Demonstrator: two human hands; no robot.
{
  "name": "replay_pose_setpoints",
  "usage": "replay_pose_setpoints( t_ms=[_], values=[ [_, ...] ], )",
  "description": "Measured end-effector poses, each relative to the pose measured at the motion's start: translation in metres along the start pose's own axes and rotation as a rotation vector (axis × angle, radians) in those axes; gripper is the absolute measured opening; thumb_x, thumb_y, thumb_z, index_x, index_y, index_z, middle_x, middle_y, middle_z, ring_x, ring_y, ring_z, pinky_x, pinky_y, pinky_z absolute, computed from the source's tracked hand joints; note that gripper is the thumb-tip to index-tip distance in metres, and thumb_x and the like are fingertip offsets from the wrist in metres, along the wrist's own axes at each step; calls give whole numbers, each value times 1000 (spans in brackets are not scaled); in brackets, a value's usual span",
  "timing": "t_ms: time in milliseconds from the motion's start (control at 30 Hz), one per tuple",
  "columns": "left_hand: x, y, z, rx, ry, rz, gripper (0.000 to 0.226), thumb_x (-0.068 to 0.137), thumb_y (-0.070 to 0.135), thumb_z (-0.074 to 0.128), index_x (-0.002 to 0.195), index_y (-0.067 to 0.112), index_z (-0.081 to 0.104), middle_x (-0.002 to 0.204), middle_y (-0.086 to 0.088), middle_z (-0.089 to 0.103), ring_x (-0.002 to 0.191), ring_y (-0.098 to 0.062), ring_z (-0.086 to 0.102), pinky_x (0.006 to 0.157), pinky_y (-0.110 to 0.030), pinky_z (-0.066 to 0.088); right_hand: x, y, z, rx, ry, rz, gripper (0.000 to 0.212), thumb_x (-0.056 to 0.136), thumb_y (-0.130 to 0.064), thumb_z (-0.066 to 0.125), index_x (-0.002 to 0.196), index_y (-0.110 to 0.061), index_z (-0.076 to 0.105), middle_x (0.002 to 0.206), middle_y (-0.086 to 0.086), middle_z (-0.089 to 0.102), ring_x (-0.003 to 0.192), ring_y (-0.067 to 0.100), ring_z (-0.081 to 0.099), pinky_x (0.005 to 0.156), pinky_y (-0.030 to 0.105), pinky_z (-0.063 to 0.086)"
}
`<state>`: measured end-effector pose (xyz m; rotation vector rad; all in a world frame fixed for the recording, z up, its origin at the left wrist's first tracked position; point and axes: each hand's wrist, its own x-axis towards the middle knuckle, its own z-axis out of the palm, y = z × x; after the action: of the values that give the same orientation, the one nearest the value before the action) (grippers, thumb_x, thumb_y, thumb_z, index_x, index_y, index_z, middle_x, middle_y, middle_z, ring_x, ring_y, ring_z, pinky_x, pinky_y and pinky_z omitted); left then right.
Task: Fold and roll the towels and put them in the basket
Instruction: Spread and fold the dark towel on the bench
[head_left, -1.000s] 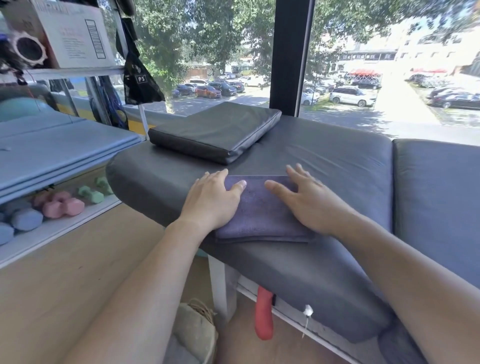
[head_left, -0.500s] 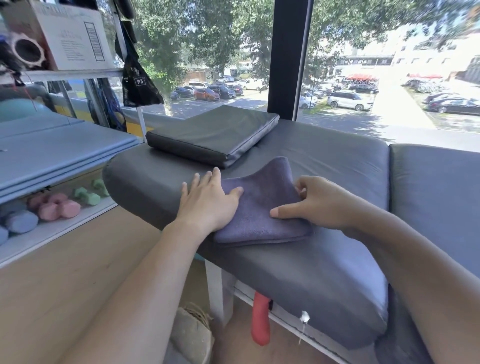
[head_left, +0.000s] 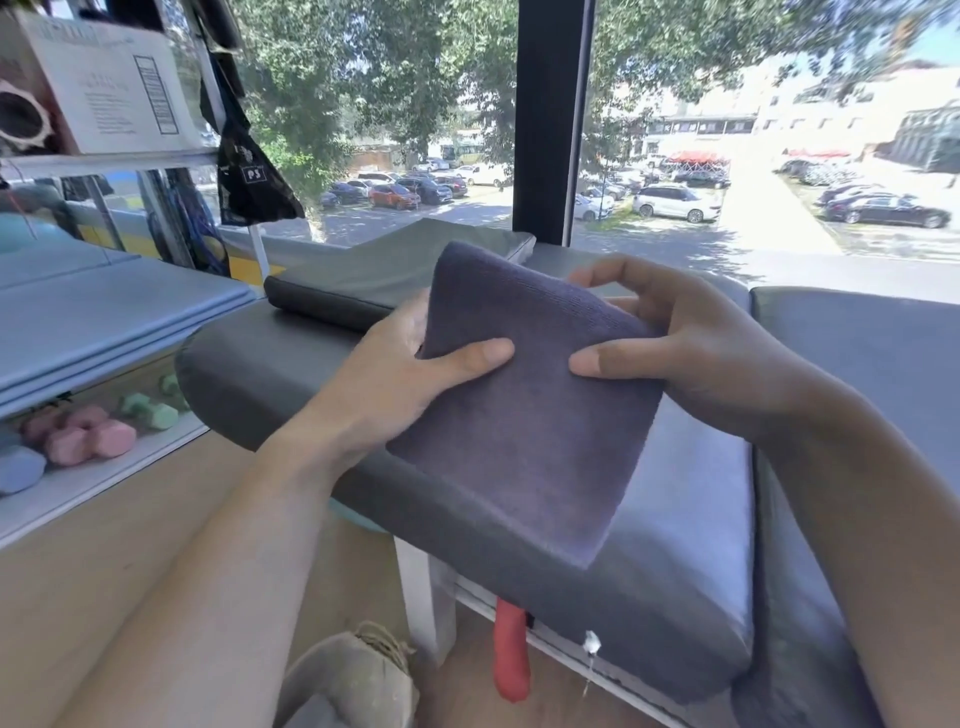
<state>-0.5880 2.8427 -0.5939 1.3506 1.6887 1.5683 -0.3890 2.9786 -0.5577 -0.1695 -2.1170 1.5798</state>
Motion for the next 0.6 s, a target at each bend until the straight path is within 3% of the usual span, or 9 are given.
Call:
replay_pose_setpoints(
  t_ms=[67, 100, 233, 367, 600],
  values=[
    [-5, 6, 4, -185, -62, -49, 24, 74, 32, 76, 93, 18, 79, 98, 1, 78, 90, -11, 74, 74, -24, 58, 3, 2, -2, 82, 66, 14, 45, 71, -7, 76, 114, -16, 64, 100, 10, 76, 84, 23, 72, 75, 31, 59],
    [-6, 7, 6, -268, -67, -87, 21, 75, 29, 74, 89, 15, 80, 97, -4, 78, 87, -15, 75, 73, -26, 59, 6, 6, -5, 132, 133, 46, 47, 71, -10, 77, 116, -15, 65, 101, 9, 75, 86, 22, 71, 77, 31, 59],
    [2, -9, 16, -340, 68, -211, 26, 85, 24, 74, 104, 6, 75, 105, -10, 77, 95, -21, 74, 85, -33, 61, 18, 36, -10, 309, 329, 242, 40, 83, -20, 77, 122, -11, 69, 115, 10, 74, 98, 20, 68, 87, 33, 54],
    [8, -31, 26, -441, 190, -331, 25, 92, 17, 70, 113, 3, 71, 108, -12, 77, 98, -24, 74, 83, -33, 61, 20, 59, -4, 326, 212, 448, 35, 89, -20, 72, 120, -4, 71, 117, 10, 74, 116, 26, 68, 106, 39, 50],
    [7, -31, 5, -471, 102, -353, 24, 94, 9, 65, 117, 6, 68, 110, -12, 76, 95, -21, 75, 79, -31, 62, 23, 65, 1, 445, 185, 446, 31, 98, -16, 62, 126, -4, 68, 125, 13, 71, 114, 25, 68, 89, 33, 60]
  ],
)
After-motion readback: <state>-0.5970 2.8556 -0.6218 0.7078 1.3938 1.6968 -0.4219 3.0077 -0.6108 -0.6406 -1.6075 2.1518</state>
